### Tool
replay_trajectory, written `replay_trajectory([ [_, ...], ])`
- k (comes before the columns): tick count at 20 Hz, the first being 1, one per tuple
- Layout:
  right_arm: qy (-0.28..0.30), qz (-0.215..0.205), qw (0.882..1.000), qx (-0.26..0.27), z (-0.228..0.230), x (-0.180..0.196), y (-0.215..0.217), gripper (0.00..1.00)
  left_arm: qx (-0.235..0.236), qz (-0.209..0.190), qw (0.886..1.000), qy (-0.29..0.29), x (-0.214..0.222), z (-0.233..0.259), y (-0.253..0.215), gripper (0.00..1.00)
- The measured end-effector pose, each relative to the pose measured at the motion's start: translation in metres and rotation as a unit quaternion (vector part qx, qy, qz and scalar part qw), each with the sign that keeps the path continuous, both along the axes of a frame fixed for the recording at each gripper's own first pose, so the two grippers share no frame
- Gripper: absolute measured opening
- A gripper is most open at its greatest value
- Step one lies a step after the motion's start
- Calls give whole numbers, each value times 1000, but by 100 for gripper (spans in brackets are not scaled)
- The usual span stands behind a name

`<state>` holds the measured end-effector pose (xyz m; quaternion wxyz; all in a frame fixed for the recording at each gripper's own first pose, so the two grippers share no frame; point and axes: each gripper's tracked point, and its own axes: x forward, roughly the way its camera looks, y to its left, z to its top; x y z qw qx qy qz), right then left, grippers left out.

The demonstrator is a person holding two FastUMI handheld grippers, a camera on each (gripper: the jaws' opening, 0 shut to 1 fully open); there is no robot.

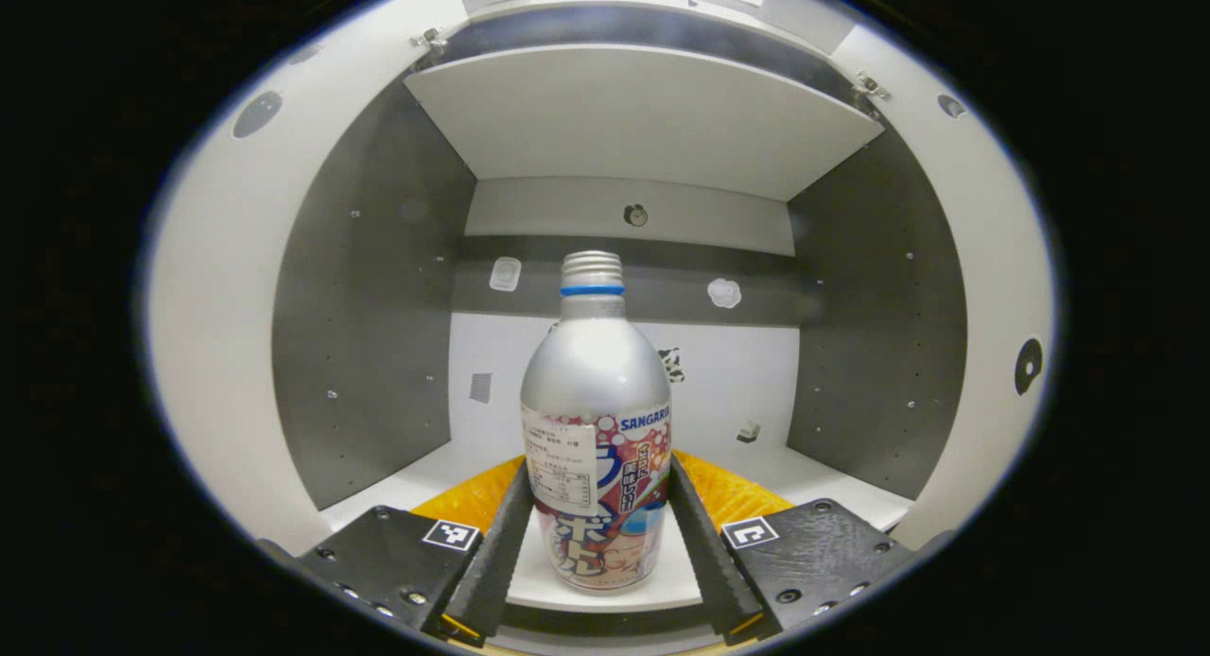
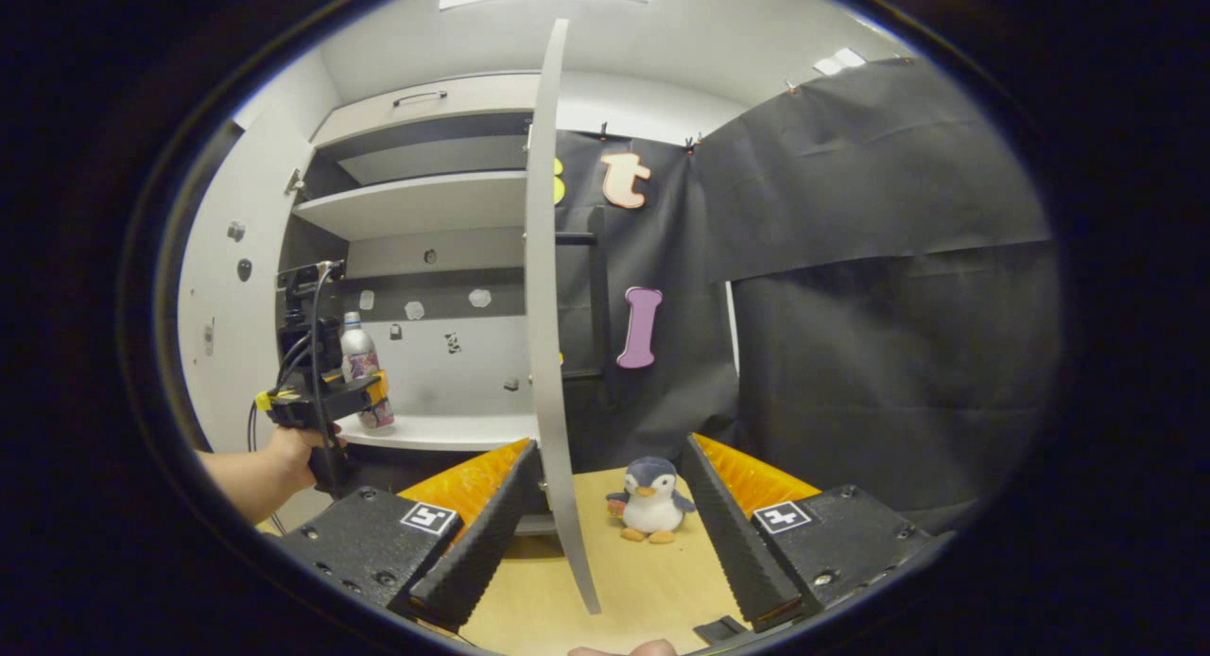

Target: Grasp the bottle in the cabinet with the left hand and place it on the coaster, then close the right door with the right hand and the left door with the left hand.

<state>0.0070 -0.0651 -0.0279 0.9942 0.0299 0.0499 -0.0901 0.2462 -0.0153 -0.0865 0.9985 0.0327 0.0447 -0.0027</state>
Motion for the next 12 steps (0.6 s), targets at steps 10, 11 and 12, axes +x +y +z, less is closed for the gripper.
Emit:
replay_trajectory([
  [10,19,52,998,1,-13,-4,25,99,4,-1,1000,-9,-78,0,9,78],
  [11,20,56,998,1,-13,-5,29,99,10,-1,1000,-12,-86,1,11,78],
  [12,21,61,998,0,-14,-6,31,99,17,-1,1000,-14,-94,1,12,78],
])
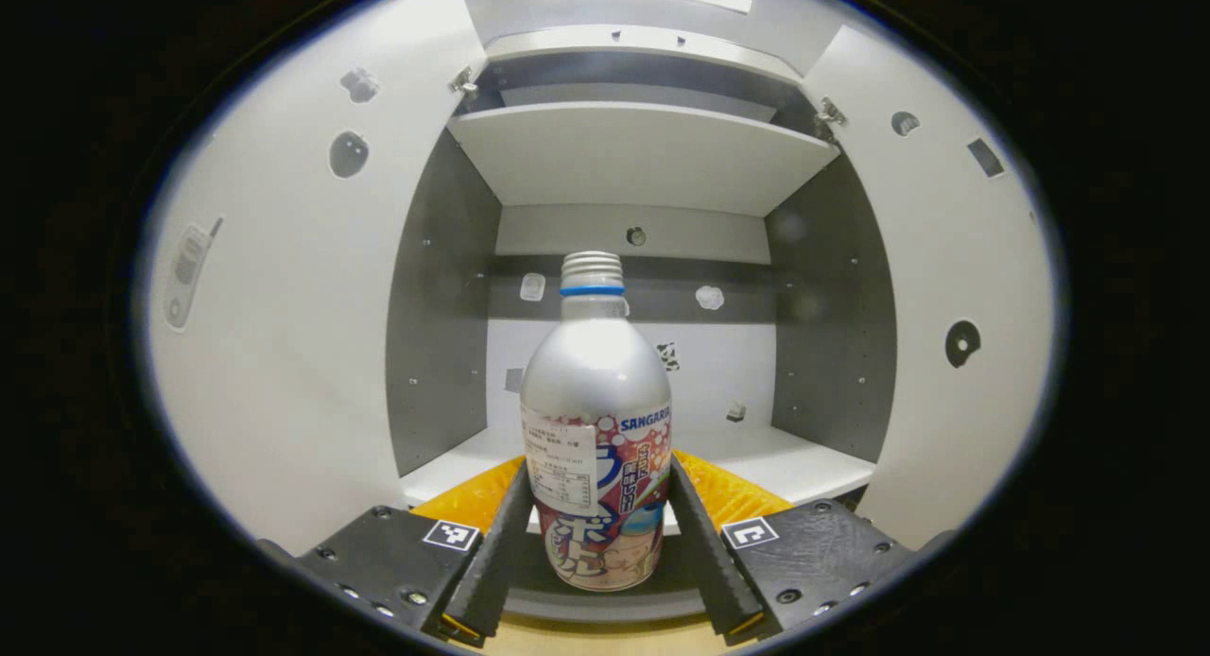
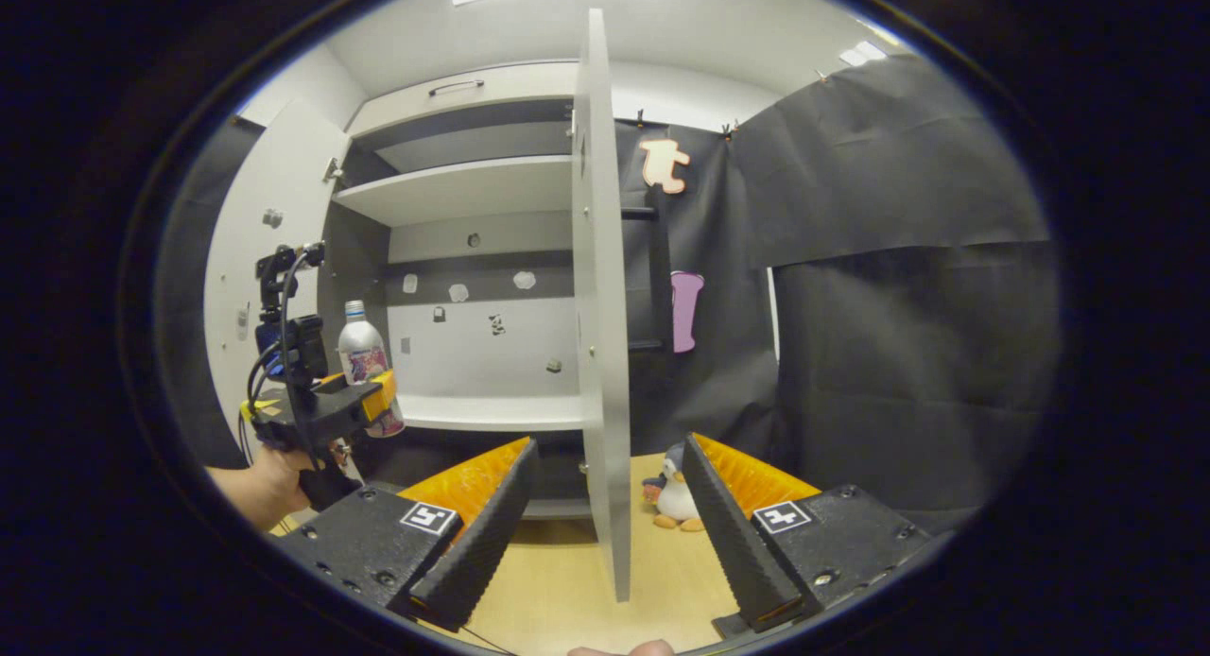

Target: Grasp the bottle in the cabinet with the left hand and place it on the coaster, then close the right door with the right hand and the left door with the left hand.

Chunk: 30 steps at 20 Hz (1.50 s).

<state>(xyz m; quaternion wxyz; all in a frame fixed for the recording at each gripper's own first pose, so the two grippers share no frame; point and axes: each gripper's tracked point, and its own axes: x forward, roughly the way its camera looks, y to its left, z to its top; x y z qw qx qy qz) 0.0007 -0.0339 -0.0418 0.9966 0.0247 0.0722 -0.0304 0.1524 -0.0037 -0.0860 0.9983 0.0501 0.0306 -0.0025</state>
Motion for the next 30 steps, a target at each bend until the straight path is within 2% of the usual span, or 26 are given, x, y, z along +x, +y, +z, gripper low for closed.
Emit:
replay_trajectory([
  [3,5,14,1000,-1,-3,-4,10,99,11,-1,1000,-2,-22,-5,1,78],
  [4,8,17,1000,-2,-6,-5,13,99,13,2,1000,-2,-29,-7,3,82],
  [6,10,21,1000,-3,-8,-7,18,99,11,6,1000,-1,-45,-12,7,78],
  [7,10,23,1000,-3,-9,-6,20,99,11,5,1000,1,-53,-16,7,82],
  [9,12,25,1000,-3,-10,-5,25,99,16,4,1000,2,-67,-21,9,82],
  [10,14,27,1000,-4,-12,-5,27,99,15,4,1000,3,-74,-24,10,78],
  [11,15,28,999,-5,-13,-5,30,99,11,4,1000,2,-82,-25,11,82],
  [12,17,30,999,-6,-14,-5,32,100,11,5,1000,5,-88,-29,12,78],
  [14,22,35,999,-9,-17,-5,39,99,12,7,1000,15,-101,-39,14,82],
  [15,24,38,999,-10,-18,-5,42,99,13,5,1000,21,-107,-44,14,78],
  [17,26,42,999,-15,-19,-5,49,100,18,3,999,32,-119,-55,16,78],
  [19,29,45,998,-20,-22,-6,53,100,-2,-7,999,52,-134,-70,13,82],
  [20,31,45,998,-23,-23,-6,55,99,-6,-8,998,59,-142,-76,14,78],
  [23,36,48,998,-29,-24,-3,61,99,-6,-14,996,83,-160,-97,14,78],
  [24,38,50,998,-32,-25,-3,63,99,-4,-19,996,89,-166,-104,12,82],
  [25,40,52,997,-35,-26,-3,65,100,2,-25,996,91,-172,-108,10,78],
  [30,45,62,996,-50,-29,-6,76,100,17,-51,992,111,-195,-134,-1,78],
])
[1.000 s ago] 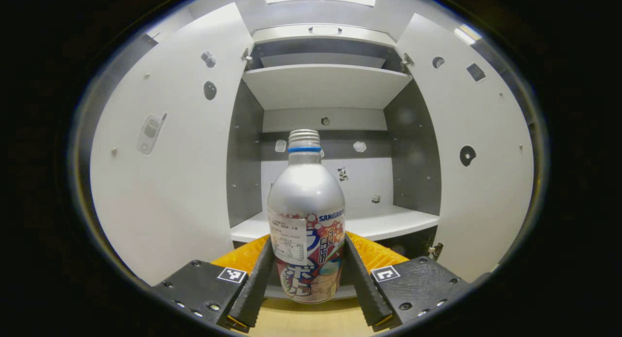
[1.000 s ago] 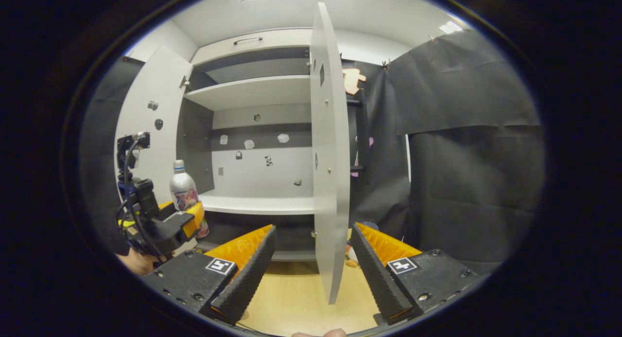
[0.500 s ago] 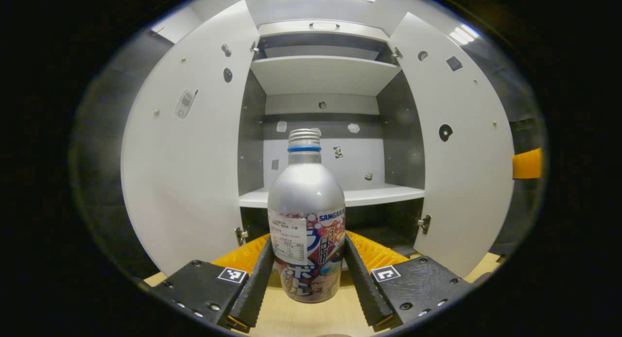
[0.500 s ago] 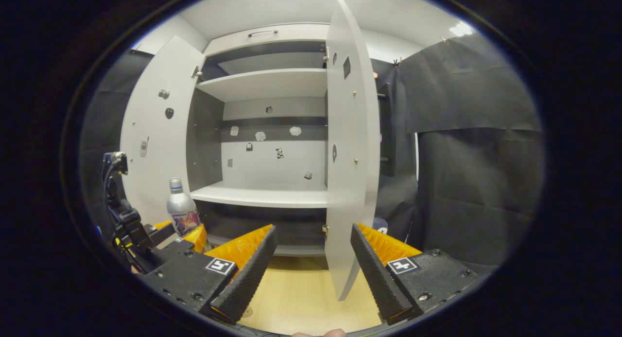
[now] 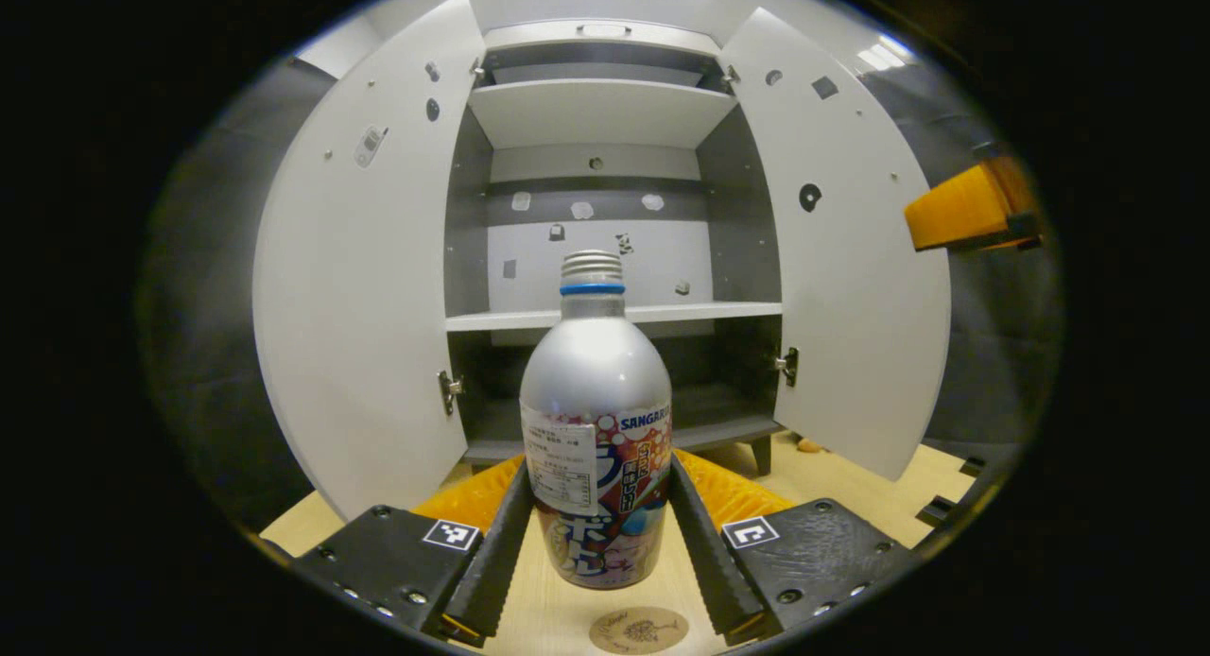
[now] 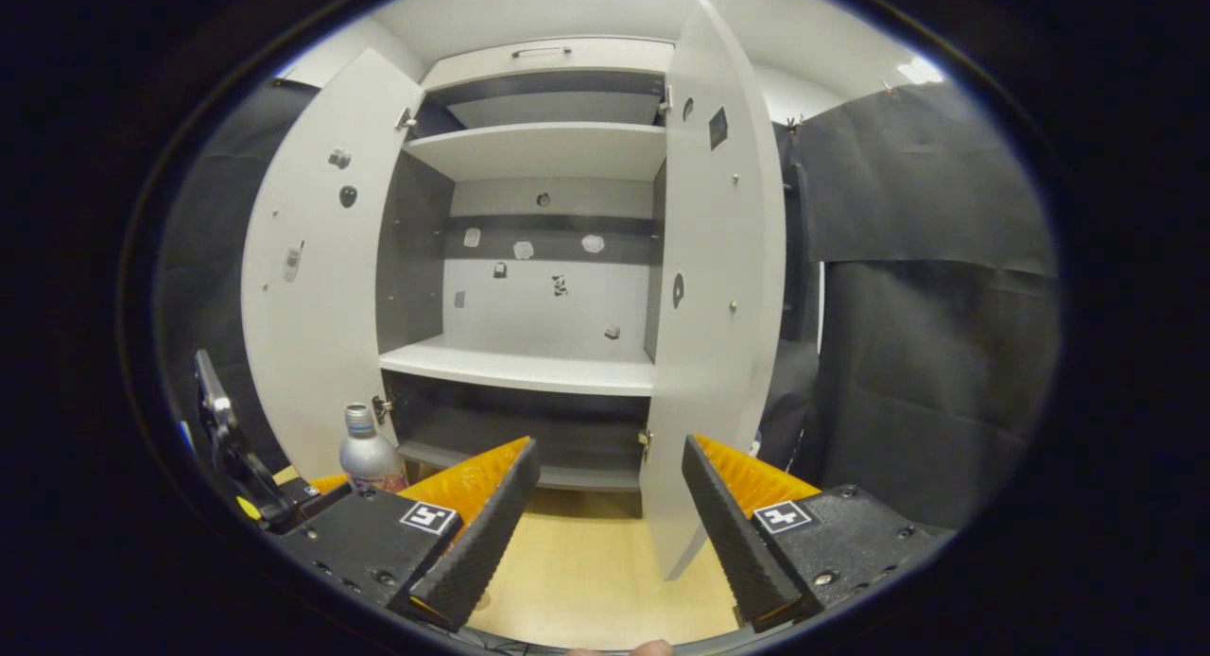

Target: Grasp the bottle in the cabinet with the left hand and place it on the coaster, then close the right door with the right hand and the left door with the left hand.

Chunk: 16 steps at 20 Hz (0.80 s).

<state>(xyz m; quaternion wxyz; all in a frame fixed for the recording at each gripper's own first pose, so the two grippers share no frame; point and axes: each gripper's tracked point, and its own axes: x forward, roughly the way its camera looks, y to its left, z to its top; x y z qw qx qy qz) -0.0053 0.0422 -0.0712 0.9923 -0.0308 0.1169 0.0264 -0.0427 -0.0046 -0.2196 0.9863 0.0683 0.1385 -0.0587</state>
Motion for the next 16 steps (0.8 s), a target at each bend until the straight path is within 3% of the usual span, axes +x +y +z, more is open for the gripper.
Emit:
replay_trajectory([
  [5,6,5,1000,-9,-6,-1,8,100,10,-21,999,22,-15,-29,-8,78],
  [6,12,6,1000,-11,-11,-2,9,99,8,-23,999,33,-20,-38,-10,82],
  [16,24,14,999,-29,-19,-11,18,99,27,-39,997,63,-41,-88,-19,78],
])
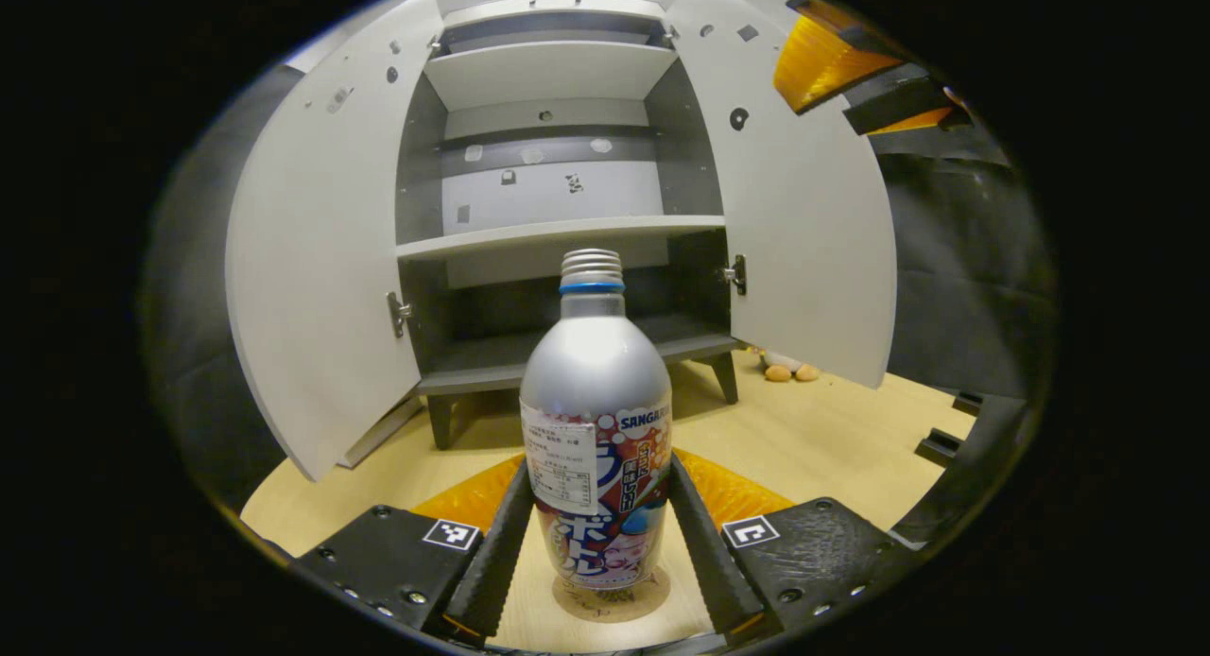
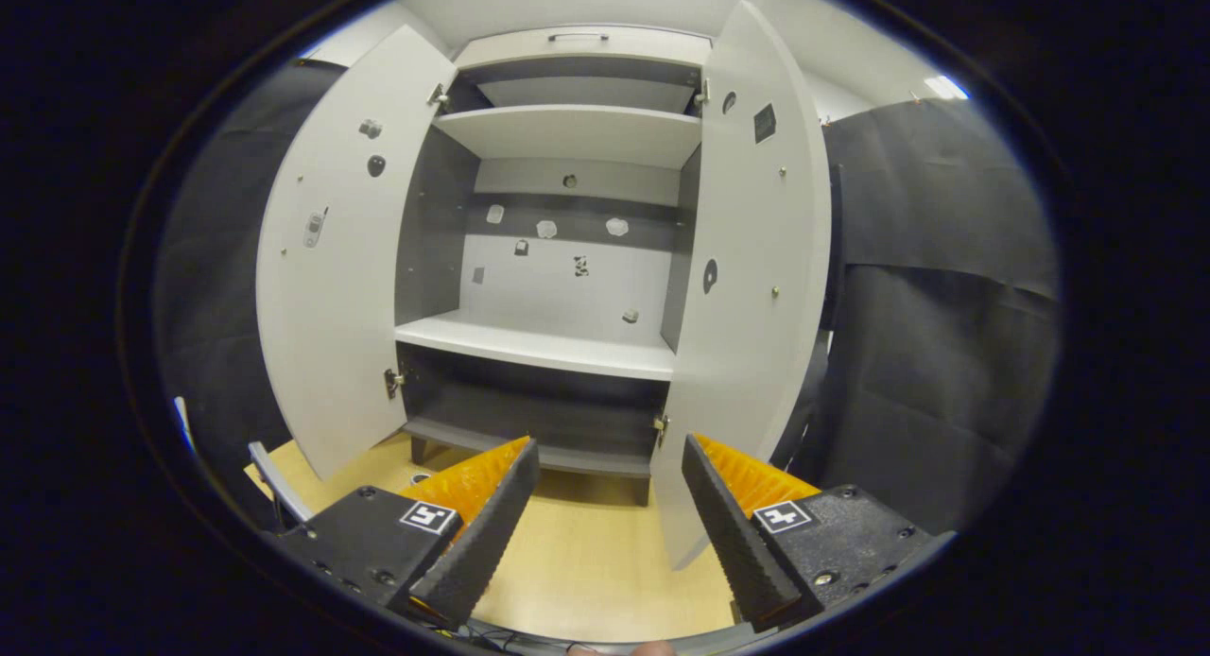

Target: Grasp the bottle in the cabinet with the left hand and place it on the coaster, then close the right door with the right hand and the left door with the left hand.

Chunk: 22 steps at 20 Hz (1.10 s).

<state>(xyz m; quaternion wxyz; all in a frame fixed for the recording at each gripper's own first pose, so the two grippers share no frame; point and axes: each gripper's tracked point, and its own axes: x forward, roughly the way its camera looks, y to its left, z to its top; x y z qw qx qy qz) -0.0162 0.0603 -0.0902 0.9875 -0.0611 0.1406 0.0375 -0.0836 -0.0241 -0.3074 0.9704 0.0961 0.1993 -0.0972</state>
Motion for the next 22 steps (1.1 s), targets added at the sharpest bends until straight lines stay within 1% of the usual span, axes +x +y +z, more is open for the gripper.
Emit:
replay_trajectory([
  [5,2,3,1000,-8,-2,0,4,99,8,3,1000,15,-1,-21,5,78],
  [8,5,7,1000,-15,-5,0,8,99,3,12,999,32,1,-35,6,78],
  [9,7,10,1000,-16,-6,-1,10,99,5,13,999,34,1,-38,6,82],
  [10,8,11,1000,-17,-7,0,11,99,7,13,999,35,2,-40,6,78],
  [12,10,13,1000,-19,-8,1,12,100,9,15,999,38,2,-43,8,75],
  [13,10,14,1000,-19,-9,1,12,99,8,16,999,41,2,-47,9,78],
  [18,16,15,1000,-17,-14,5,12,99,9,17,998,58,-2,-62,13,78],
  [20,16,16,1000,-16,-15,7,12,99,17,10,998,53,-3,-61,13,79],
  [21,17,17,1000,-16,-16,8,12,99,21,5,998,51,-3,-60,12,79],
  [22,18,17,1000,-16,-17,9,11,99,23,2,998,52,-4,-61,12,75],
])
